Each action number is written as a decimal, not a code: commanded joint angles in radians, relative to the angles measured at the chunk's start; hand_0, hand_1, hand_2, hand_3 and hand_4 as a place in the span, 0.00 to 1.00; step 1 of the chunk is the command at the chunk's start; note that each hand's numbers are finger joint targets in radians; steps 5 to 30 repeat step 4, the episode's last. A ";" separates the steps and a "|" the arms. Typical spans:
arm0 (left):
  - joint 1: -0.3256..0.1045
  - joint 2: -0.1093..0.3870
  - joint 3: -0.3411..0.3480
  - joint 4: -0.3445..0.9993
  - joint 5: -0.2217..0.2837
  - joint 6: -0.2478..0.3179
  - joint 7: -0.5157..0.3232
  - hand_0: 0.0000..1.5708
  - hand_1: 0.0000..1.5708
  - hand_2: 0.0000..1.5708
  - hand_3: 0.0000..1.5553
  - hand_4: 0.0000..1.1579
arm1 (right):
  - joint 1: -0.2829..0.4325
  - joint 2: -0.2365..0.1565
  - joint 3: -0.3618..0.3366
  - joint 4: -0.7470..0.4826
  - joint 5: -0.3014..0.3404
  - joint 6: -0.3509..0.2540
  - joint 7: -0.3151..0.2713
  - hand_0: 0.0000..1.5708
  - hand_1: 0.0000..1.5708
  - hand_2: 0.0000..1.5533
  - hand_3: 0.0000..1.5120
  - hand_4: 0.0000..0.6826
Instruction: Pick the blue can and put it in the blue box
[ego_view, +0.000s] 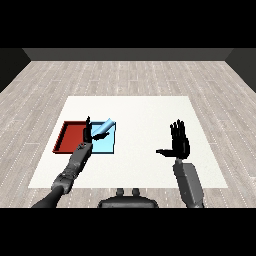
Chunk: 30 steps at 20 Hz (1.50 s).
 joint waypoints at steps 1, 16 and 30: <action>0.094 0.001 0.010 -0.200 0.042 -0.127 -0.189 0.00 0.00 0.00 0.00 0.00 | 0.017 -0.011 0.009 0.021 0.031 -0.004 0.000 0.00 0.00 0.00 0.00 0.00; 0.195 -0.056 -0.044 -0.362 0.046 -0.162 -0.196 0.00 0.00 0.00 0.00 0.00 | 0.036 -0.016 0.023 0.023 0.042 0.019 -0.013 0.00 0.00 0.00 0.00 0.00; 0.195 -0.056 -0.044 -0.362 0.046 -0.162 -0.196 0.00 0.00 0.00 0.00 0.00 | 0.036 -0.016 0.023 0.023 0.042 0.019 -0.013 0.00 0.00 0.00 0.00 0.00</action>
